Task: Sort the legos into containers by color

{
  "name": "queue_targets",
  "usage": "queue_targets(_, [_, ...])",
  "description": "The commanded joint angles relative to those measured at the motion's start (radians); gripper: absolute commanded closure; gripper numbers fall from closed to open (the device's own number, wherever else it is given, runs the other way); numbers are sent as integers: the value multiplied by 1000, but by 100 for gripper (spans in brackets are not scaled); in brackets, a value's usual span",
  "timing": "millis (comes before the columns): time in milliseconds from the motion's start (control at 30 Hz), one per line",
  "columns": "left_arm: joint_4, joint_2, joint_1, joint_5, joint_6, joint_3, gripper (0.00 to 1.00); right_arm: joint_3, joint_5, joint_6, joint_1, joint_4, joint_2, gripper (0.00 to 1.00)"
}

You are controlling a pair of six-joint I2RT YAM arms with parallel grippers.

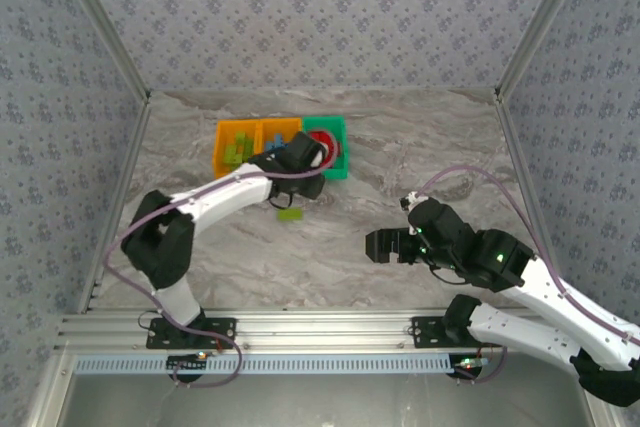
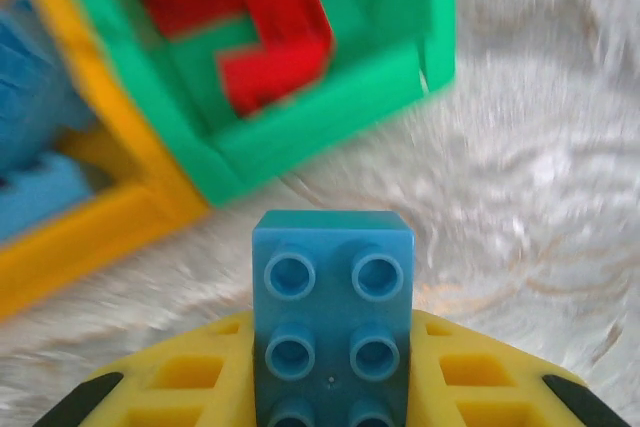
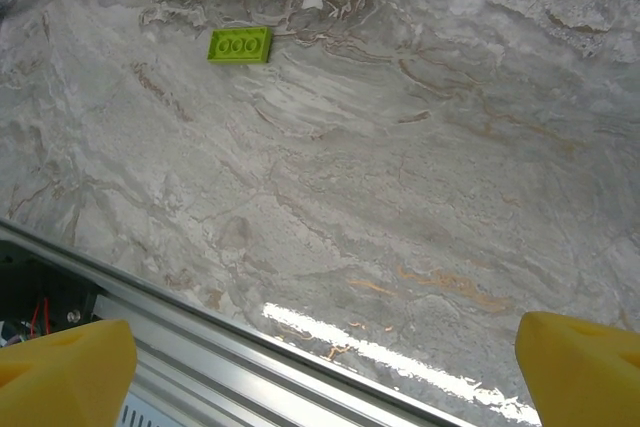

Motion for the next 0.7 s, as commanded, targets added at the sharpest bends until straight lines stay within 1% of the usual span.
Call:
queue_targets(0, [42,9,91,-59,35,56,77,10,32,20,8,-4,-15,0])
queue_targets(167, [47,150,223,-5,7,201,76,6,37,37,13,-20,-38,0])
queue_targets(300, [35,253,284,37,-6,323,71,9,48,47,18,-40,-61,0])
queue_targets(400, [-10,295,304,59,7,417,60,11,52,55,20,-55,-74,0])
queue_targets(433, [-40,292,303,73,14,441,57,12,52,58,21,-60,-76,0])
queue_targets(500, [-45,246,293,88,25,414,51,15,54,60,24,-70,-77,0])
queue_targets(600, [-35,127,266,106,35,296,46,5,61,64,28,-65,-80,0])
queue_targets(667, [-63,33,240,116,26,208,45,-3,58,61,29,-45,-75,0])
